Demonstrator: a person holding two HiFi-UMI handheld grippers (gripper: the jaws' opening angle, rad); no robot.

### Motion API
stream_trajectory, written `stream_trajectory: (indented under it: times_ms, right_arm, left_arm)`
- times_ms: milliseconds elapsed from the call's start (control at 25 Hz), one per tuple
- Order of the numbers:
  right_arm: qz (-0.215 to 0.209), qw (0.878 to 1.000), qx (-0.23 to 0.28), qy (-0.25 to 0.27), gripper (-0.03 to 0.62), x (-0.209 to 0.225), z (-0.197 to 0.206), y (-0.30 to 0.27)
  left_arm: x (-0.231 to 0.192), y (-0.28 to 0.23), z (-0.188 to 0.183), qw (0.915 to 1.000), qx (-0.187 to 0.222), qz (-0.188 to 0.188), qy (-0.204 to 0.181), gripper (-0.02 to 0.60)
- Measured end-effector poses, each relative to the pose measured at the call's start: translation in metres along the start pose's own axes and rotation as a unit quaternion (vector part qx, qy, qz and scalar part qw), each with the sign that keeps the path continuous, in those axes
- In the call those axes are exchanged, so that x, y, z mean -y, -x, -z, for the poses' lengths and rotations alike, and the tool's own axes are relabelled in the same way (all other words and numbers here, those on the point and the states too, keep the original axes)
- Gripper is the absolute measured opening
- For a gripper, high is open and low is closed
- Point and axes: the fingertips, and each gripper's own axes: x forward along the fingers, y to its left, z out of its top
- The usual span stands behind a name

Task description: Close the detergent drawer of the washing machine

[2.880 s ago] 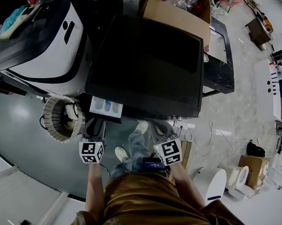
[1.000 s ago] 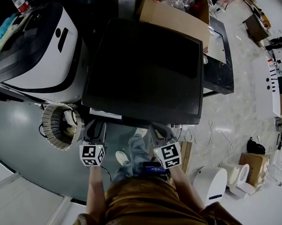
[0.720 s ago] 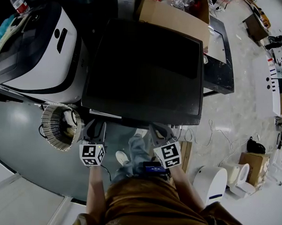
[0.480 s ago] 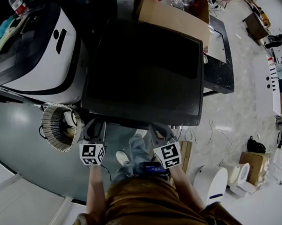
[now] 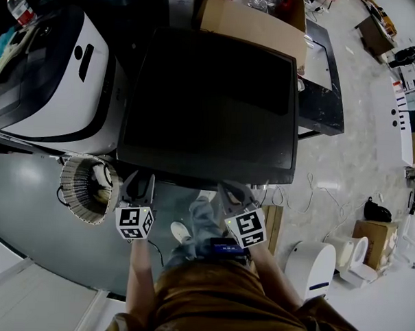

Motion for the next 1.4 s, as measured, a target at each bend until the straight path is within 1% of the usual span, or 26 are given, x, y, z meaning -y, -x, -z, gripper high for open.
stream_trajectory:
  times_ms: [280,600,760,920,1040,1200,1400]
  right_arm:
    - [0.000,1.000,0.008,0.001,0.012,-0.002,-0.002,0.003]
    - [0.007,1.000,0.026,0.009,0.012,-0.011,-0.014,0.014]
    - [0.015,0.999,0.039,0.014,0.012,-0.017,-0.021,0.025]
    - [0.021,0.998,0.056,0.017,0.012,-0.026,-0.029,0.039]
    - [0.027,0.997,0.066,0.020,0.012,-0.033,-0.034,0.049]
    - [0.034,0.996,0.083,0.020,0.012,-0.040,-0.039,0.064]
    - [0.042,0.994,0.100,0.026,0.012,-0.049,-0.045,0.077]
  left_arm:
    - [0.002,0.002,0.000,1.0000,-0.002,0.000,-0.004,0.164]
    - [0.009,0.017,-0.014,0.9998,0.009,0.011,-0.015,0.155]
    - [0.016,0.030,-0.025,0.9993,0.027,0.013,-0.020,0.136]
    - [0.024,0.047,-0.043,0.9975,0.064,0.021,-0.023,0.115]
    - [0.029,0.058,-0.054,0.9964,0.076,0.023,-0.032,0.102]
    - [0.036,0.074,-0.069,0.9951,0.089,0.023,-0.035,0.064]
    - [0.040,0.093,-0.082,0.9945,0.096,0.014,-0.038,0.040]
